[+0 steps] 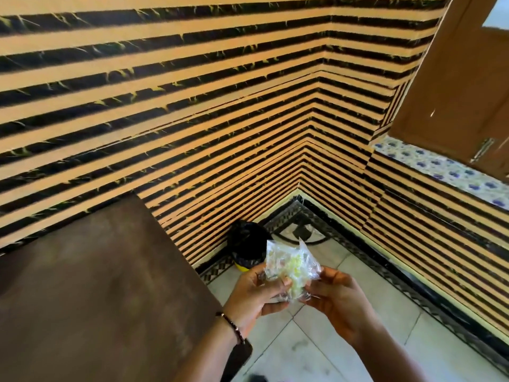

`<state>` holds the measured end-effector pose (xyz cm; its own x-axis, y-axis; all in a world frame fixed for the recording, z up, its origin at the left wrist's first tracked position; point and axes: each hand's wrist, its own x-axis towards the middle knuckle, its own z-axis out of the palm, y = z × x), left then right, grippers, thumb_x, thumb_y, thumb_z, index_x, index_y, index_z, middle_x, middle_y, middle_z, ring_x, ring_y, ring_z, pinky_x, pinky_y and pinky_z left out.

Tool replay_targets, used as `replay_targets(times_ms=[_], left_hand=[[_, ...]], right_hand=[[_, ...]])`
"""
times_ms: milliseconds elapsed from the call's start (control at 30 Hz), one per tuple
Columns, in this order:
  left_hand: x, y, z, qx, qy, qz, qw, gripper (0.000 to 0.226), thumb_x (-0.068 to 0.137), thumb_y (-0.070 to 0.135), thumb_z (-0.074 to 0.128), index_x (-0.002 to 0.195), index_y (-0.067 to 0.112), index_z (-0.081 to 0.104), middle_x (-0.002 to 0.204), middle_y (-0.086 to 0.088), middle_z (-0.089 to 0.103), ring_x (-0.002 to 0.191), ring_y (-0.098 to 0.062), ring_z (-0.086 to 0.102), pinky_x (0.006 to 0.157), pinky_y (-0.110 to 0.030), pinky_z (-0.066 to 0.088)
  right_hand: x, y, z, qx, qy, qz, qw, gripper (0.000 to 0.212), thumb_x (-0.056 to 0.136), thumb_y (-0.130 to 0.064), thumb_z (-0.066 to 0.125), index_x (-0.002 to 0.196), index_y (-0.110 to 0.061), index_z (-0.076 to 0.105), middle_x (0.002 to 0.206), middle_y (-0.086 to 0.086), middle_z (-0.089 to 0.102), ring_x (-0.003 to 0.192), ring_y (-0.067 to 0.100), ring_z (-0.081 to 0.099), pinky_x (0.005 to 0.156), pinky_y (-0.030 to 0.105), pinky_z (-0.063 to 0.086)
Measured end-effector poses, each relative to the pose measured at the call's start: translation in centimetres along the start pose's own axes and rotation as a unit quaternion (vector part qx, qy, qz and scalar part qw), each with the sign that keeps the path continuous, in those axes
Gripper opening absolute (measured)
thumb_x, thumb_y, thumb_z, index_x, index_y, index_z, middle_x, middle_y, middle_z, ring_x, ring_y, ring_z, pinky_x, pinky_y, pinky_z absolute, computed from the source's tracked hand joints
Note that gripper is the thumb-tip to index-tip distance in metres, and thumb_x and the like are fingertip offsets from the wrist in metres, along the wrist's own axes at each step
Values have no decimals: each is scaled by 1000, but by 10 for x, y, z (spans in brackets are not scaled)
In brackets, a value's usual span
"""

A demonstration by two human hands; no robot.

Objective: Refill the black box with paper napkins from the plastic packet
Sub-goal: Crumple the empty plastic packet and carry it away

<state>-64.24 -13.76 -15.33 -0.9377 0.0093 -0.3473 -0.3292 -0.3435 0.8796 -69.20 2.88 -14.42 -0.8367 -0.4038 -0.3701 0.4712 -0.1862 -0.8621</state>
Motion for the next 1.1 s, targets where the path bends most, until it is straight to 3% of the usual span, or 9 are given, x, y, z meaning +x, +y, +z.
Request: replay_targets(times_ms=[100, 233, 333, 433, 500, 633, 767, 900, 1100], left_hand=[[27, 6, -1, 43, 10, -6, 999, 39, 62, 31, 79, 97, 20, 66, 96, -2, 73, 86, -16, 68, 70, -24, 56], [53, 7, 4, 30, 25, -20, 999, 15, 80, 11, 67, 92, 16, 59, 81, 7, 72, 81, -16, 60, 67, -22, 49], [81, 4, 9, 20, 61, -19, 998, 22, 83, 14, 64, 101, 7, 53, 74, 13, 73, 80, -14, 55, 65, -19, 45], [114, 1, 18, 8, 129, -26, 991, 33, 83, 18, 64, 108, -1, 54, 85, 3, 67, 87, -18, 54, 66, -19, 47], [138, -1, 29, 19, 159, -34, 986, 30, 82, 29, 63, 102, 7, 57, 96, 0, 67, 96, -16, 62, 74, -22, 52], [190, 3, 52, 35, 198, -37, 979, 38, 84, 47, 49, 106, 18, 59, 111, -6, 65, 106, -19, 61, 83, -31, 52], [242, 20, 71, 11, 234, -27, 972, 24, 93, 38, 41, 101, 24, 58, 106, 1, 63, 106, -20, 59, 89, -34, 49], [269, 20, 71, 12, 271, -6, 962, 22, 94, 36, 39, 102, 27, 57, 106, 5, 63, 103, -13, 59, 88, -31, 48], [306, 6, 29, -59, 366, -60, 927, 27, 96, 25, 41, 105, 9, 61, 106, -8, 65, 100, -21, 59, 78, -30, 48]], right_hand=[[25, -4, -9, 20, 23, 22, 999, 39, 57, 0, 65, 94, 11, 59, 85, 21, 67, 68, 26, 66, 65, 33, 58], [56, -11, -24, 36, 30, 44, 998, 36, 58, 4, 61, 93, 6, 57, 78, 18, 62, 61, 22, 65, 59, 30, 59], [94, -19, -39, 34, 25, 65, 997, 30, 67, 11, 59, 97, 6, 58, 78, 18, 62, 62, 22, 64, 60, 31, 58], [129, -31, -57, 14, 12, 79, 997, 23, 66, 8, 62, 87, 2, 59, 76, 13, 65, 67, 22, 65, 63, 33, 58], [151, -44, -74, -14, -4, 85, 996, 15, 71, 9, 60, 77, -4, 59, 68, 7, 67, 67, 20, 65, 64, 34, 56], [196, -83, -112, -58, -29, 85, 994, 14, 77, 7, 59, 80, -6, 60, 68, 6, 66, 65, 19, 61, 61, 32, 48], [244, -113, -142, -70, -17, 90, 993, 18, 78, 8, 59, 79, -10, 58, 62, 1, 66, 61, 16, 58, 60, 30, 47], [289, -123, -153, -78, -13, 112, 991, 19, 79, 8, 59, 82, -11, 57, 69, 4, 65, 63, 17, 58, 61, 30, 47], [370, -112, -152, -104, -1, 171, 980, 19, 77, 6, 63, 85, -11, 59, 65, 3, 69, 59, 16, 60, 59, 30, 45]])
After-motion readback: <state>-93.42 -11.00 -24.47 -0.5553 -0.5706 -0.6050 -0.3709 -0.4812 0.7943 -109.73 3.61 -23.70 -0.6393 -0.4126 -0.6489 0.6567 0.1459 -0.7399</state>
